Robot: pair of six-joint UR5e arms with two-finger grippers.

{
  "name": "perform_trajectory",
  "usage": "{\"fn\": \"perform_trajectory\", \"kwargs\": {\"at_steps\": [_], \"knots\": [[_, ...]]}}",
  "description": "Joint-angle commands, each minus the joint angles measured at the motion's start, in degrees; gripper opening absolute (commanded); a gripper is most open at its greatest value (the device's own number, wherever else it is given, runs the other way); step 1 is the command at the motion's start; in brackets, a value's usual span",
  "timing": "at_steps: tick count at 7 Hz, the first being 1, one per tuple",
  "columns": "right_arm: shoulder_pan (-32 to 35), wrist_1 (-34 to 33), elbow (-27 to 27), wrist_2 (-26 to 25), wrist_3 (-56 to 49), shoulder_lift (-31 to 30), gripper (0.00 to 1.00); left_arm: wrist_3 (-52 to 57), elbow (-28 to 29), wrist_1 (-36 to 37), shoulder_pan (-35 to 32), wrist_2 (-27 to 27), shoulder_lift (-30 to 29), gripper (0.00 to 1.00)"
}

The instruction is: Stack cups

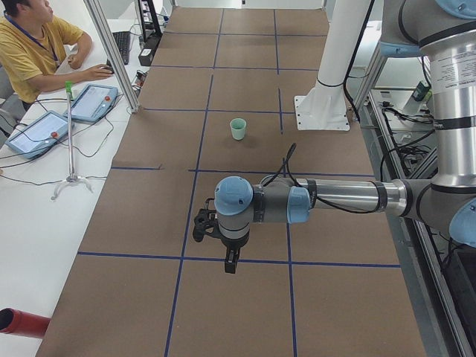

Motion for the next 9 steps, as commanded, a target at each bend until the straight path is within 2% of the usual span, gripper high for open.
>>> {"fn": "perform_trajectory", "kwargs": {"at_steps": [1, 2, 3, 5, 6, 9], "knots": [[0.0, 0.0, 0.0, 0.0, 0.0, 0.0, 1.0, -0.1, -0.5, 0.0, 0.1, -0.1, -0.3, 1.0], [0.1, 0.0, 0.0, 0.0, 0.0, 0.0, 1.0, -0.1, -0.5, 0.1, 0.1, -0.3, -1.4, 1.0], [0.1, 0.0, 0.0, 0.0, 0.0, 0.0, 1.0, 0.3, -0.9, 0.3, 0.7, -0.4, -5.4, 1.0], [0.1, 0.0, 0.0, 0.0, 0.0, 0.0, 1.0, -0.4, -0.6, 0.2, 6.4, -0.4, -6.4, 1.0], [0.0, 0.0, 0.0, 0.0, 0.0, 0.0, 1.0, -4.1, -1.0, -0.2, 10.0, -0.6, -7.1, 1.0], [0.1, 0.0, 0.0, 0.0, 0.0, 0.0, 1.0, -35.6, 0.3, -22.2, 23.5, 0.2, -4.6, 1.0]]}}
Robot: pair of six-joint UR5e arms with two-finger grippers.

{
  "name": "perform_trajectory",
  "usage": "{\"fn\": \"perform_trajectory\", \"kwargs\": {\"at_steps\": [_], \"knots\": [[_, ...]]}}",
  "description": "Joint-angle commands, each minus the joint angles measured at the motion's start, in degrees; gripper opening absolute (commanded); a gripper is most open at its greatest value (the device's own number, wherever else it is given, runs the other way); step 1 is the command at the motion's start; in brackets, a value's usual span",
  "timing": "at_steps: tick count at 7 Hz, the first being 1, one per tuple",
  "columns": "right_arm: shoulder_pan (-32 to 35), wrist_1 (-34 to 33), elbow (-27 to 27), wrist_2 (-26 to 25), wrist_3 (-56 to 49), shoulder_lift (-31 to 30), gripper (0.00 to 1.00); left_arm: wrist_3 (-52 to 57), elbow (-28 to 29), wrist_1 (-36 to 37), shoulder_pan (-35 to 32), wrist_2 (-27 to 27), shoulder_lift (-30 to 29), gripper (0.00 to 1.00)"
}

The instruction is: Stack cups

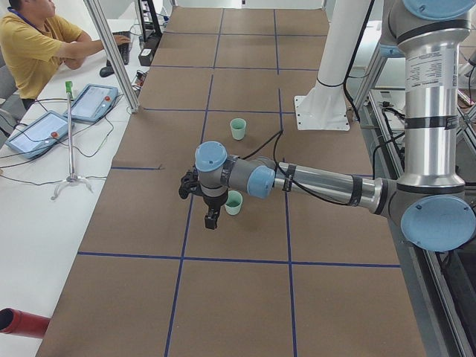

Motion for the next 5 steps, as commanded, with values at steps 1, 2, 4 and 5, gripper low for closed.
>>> {"fn": "perform_trajectory", "kwargs": {"at_steps": [1, 2, 4, 5], "knots": [[0.0, 0.0, 0.0, 0.0, 0.0, 0.0, 1.0, -19.5, 0.5, -14.8, 9.2, 1.6, 2.8, 1.0], [0.0, 0.0, 0.0, 0.0, 0.0, 0.0, 1.0, -25.4, 1.7, -21.0, 12.4, 3.8, 4.2, 1.0], [0.0, 0.0, 0.0, 0.0, 0.0, 0.0, 1.0, -31.6, 5.3, -27.7, 15.7, 6.2, 4.4, 0.97], [0.0, 0.0, 0.0, 0.0, 0.0, 0.0, 1.0, -33.3, 5.4, -27.7, 16.2, 7.0, 4.4, 0.85]]}}
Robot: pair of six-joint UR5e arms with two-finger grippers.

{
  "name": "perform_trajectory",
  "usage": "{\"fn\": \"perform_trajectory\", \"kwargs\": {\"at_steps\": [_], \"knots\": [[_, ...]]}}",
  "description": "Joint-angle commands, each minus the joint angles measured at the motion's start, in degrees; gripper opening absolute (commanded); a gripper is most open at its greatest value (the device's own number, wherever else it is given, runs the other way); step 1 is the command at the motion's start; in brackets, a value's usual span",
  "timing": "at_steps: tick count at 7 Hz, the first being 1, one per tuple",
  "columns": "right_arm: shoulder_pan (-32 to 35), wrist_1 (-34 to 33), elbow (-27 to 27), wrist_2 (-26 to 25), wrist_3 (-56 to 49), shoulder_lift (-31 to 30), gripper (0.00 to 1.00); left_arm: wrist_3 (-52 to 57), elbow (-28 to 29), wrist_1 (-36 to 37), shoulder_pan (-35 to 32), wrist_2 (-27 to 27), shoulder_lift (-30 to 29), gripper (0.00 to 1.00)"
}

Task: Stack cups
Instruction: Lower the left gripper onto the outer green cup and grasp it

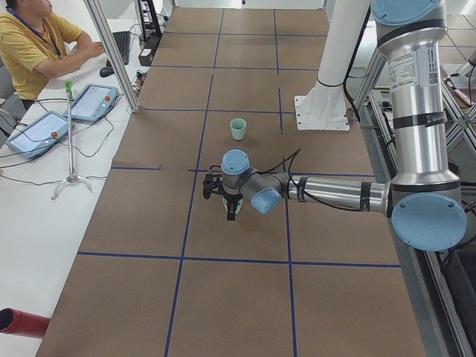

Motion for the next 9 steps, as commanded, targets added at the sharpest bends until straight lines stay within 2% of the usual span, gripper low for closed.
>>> {"fn": "perform_trajectory", "kwargs": {"at_steps": [1, 2, 6, 7, 8, 9], "knots": [[0.1, 0.0, 0.0, 0.0, 0.0, 0.0, 1.0, -4.9, 0.7, -1.2, 1.7, 1.3, -0.1, 0.43], [0.0, 0.0, 0.0, 0.0, 0.0, 0.0, 1.0, -5.1, 0.3, -0.8, 1.7, 0.8, 0.0, 0.0], [0.1, 0.0, 0.0, 0.0, 0.0, 0.0, 1.0, -8.2, -0.8, -0.8, 1.1, 1.5, -0.5, 0.0], [0.1, 0.0, 0.0, 0.0, 0.0, 0.0, 1.0, -8.5, -4.5, 0.2, 0.9, 1.5, -0.5, 0.0], [0.1, 0.0, 0.0, 0.0, 0.0, 0.0, 1.0, -11.4, -10.7, 8.1, 0.9, 1.5, -1.4, 0.0], [0.1, 0.0, 0.0, 0.0, 0.0, 0.0, 1.0, -14.6, -16.5, 19.4, 0.7, 1.5, -7.8, 0.0]]}}
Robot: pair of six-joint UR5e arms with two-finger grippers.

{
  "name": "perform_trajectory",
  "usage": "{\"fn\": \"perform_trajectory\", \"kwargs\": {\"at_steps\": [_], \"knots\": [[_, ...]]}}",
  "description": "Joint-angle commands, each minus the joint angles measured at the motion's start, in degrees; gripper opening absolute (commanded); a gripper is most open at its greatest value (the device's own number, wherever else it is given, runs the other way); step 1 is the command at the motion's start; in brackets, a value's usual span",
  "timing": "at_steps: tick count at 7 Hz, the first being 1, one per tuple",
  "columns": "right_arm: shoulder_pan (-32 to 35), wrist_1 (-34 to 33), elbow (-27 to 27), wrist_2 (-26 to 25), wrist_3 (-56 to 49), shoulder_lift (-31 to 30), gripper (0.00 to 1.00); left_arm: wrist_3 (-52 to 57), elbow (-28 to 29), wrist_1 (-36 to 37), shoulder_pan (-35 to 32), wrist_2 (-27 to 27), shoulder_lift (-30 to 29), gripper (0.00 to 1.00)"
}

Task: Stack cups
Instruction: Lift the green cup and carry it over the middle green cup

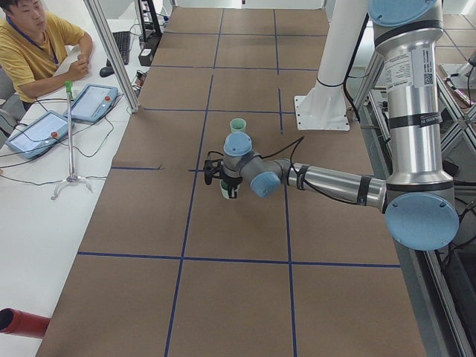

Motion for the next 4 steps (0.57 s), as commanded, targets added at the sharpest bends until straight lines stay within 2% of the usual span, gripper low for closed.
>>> {"fn": "perform_trajectory", "kwargs": {"at_steps": [1, 2, 3, 4], "knots": [[-0.1, 0.0, 0.0, 0.0, 0.0, 0.0, 1.0, -10.3, -9.1, 20.7, 0.7, 0.1, -12.8, 0.0], [0.0, 0.0, 0.0, 0.0, 0.0, 0.0, 1.0, -18.0, -10.1, 27.3, 5.0, 0.2, -20.0, 0.0], [-0.1, 0.0, 0.0, 0.0, 0.0, 0.0, 1.0, -24.1, -10.2, 30.6, 8.5, 0.5, -24.7, 0.0], [0.0, 0.0, 0.0, 0.0, 0.0, 0.0, 1.0, -28.8, -10.0, 33.6, 12.5, 4.1, -28.4, 0.0]]}}
